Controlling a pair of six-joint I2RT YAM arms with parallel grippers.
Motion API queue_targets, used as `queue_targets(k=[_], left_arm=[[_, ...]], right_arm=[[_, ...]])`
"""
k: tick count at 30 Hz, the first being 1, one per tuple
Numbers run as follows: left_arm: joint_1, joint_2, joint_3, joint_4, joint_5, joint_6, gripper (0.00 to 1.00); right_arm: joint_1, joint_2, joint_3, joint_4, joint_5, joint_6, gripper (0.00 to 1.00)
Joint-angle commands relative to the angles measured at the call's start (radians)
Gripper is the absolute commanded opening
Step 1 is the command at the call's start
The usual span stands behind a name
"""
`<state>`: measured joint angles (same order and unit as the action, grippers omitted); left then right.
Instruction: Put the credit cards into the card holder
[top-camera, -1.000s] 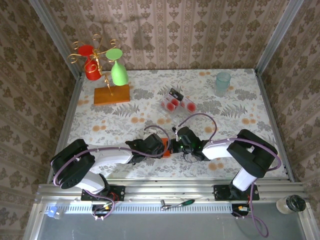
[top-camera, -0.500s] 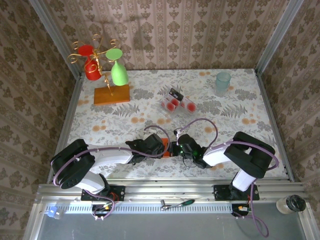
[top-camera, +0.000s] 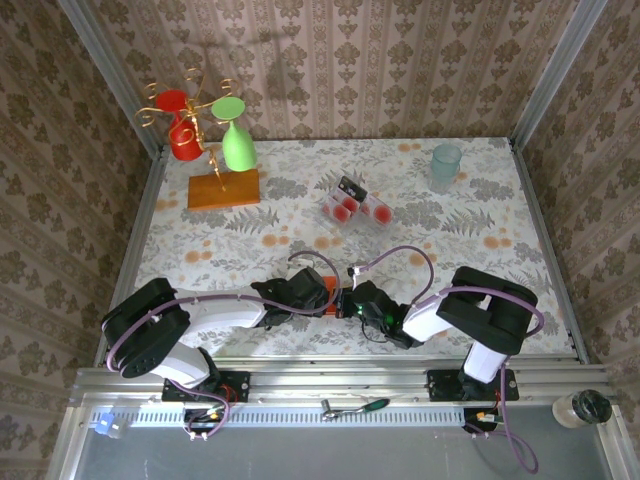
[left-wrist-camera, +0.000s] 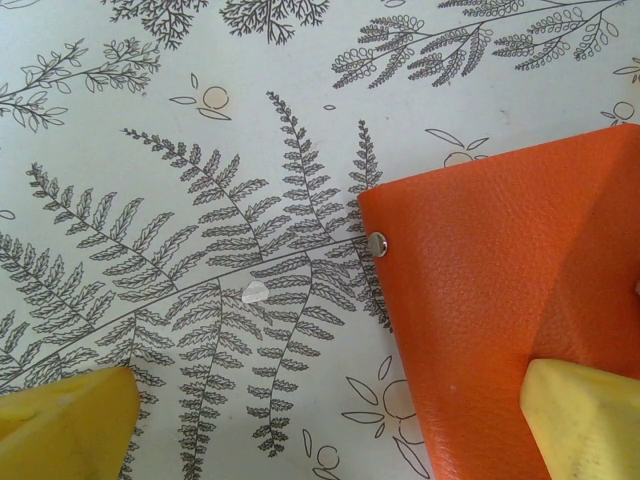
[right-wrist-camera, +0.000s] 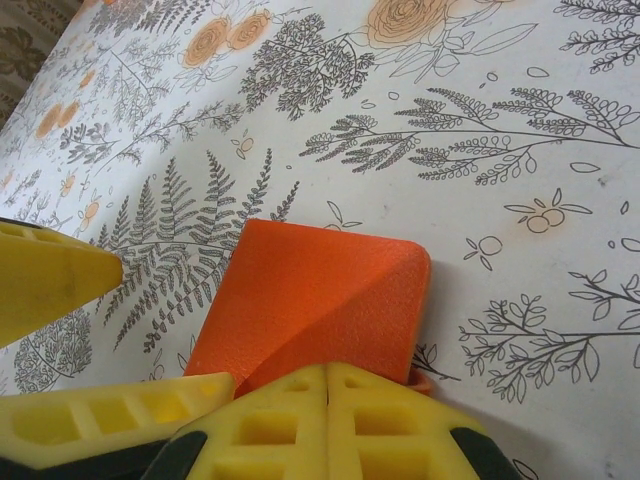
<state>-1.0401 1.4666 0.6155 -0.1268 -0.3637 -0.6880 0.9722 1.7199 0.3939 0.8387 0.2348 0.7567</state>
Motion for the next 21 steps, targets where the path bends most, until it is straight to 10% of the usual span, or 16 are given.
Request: queue_targets(k=[1, 21], left_arm=[[-0.009, 0.015, -0.023, -0.056, 0.011, -0.008, 1.0], [-0.008, 0.011, -0.005, -0.065, 0.009, -0.004, 1.0]], right_arm=[[0.042, 0.088, -0.051, -0.451, -0.125, 0.022, 0.0], [-0.14, -0.147, 0.229, -0.756, -0.356, -0.074, 0.38]])
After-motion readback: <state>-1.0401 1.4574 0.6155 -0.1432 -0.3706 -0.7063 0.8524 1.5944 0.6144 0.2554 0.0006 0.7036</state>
